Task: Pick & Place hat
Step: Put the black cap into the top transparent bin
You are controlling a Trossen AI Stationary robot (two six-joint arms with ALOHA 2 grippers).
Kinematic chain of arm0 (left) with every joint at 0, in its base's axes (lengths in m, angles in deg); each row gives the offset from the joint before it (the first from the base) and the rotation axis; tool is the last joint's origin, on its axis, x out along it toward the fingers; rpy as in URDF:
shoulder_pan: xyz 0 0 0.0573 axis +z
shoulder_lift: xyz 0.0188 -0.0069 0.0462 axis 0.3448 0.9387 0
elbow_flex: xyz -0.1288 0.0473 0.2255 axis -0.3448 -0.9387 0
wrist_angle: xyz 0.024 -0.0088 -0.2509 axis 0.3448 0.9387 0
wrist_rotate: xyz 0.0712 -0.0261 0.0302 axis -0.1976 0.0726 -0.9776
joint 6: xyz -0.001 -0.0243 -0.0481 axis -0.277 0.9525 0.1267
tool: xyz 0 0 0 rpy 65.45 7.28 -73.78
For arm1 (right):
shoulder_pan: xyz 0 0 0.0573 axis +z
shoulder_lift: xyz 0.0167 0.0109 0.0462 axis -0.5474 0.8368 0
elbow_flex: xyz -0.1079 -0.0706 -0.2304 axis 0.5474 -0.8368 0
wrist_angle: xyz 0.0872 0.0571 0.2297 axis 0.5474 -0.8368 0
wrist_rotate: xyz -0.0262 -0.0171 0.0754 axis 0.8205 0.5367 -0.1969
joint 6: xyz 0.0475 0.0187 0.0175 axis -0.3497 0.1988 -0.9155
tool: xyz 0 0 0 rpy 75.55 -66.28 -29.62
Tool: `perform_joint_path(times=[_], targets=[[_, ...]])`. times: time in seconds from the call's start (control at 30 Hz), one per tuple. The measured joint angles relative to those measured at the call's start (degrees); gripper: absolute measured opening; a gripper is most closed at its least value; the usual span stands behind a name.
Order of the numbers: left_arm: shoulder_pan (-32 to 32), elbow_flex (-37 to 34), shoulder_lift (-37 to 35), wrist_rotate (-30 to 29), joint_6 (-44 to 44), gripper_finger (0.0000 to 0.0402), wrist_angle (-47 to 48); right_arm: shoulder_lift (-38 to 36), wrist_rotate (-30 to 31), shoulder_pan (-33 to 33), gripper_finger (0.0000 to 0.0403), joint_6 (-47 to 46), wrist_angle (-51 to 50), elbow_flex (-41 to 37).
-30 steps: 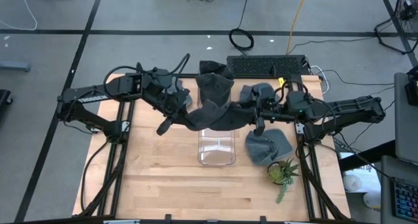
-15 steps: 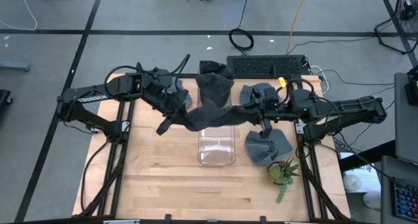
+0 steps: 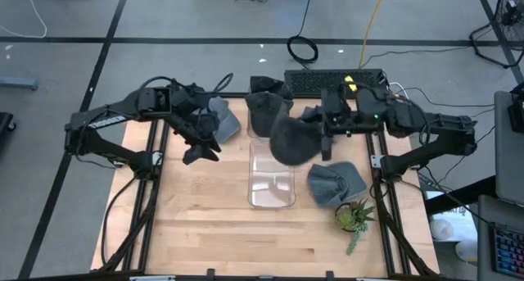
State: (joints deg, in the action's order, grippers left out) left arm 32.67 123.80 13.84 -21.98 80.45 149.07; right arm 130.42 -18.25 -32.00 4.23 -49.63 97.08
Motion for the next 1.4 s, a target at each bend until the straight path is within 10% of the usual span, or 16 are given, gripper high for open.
perform_joint_path(times=[0.63, 1.4], targets=[[-0.12, 0.00, -8.46, -0.59, 4.10, 0.0164, -0.43, 15.04, -12.26, -16.35, 0.0026, 17.07, -15.39, 15.32], [-0.25, 0.00, -8.91, -2.56, 3.92, 0.0159, -0.54, 25.12, -13.50, -24.39, 0.0026, 31.02, -12.19, 13.18]])
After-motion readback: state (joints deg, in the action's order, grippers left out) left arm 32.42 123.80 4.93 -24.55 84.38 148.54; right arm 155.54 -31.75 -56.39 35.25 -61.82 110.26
